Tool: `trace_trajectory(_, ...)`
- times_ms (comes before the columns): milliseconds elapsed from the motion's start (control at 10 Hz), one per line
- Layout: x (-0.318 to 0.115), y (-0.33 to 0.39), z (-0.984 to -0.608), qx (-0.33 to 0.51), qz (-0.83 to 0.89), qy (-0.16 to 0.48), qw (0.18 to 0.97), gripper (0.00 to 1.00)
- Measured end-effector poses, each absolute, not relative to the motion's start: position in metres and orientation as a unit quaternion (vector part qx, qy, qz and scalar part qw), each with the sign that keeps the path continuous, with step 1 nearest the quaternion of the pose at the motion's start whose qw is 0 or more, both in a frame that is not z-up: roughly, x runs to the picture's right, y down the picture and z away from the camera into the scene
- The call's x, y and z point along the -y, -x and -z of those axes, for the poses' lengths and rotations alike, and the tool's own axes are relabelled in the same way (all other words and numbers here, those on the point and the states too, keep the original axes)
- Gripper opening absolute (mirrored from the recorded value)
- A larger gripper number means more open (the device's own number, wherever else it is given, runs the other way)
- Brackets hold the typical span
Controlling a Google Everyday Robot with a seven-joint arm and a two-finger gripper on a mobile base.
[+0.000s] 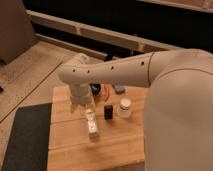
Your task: Place the ceramic cup over the eraser
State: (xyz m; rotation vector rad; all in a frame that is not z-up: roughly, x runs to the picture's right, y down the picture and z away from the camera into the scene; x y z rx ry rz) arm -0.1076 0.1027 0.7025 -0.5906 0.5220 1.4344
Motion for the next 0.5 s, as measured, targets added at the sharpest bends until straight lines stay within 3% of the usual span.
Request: trace_trajectory(500,-0.1036,0.1075,-0.7032,-0.234,-0.639,0.264,0.683,0.65)
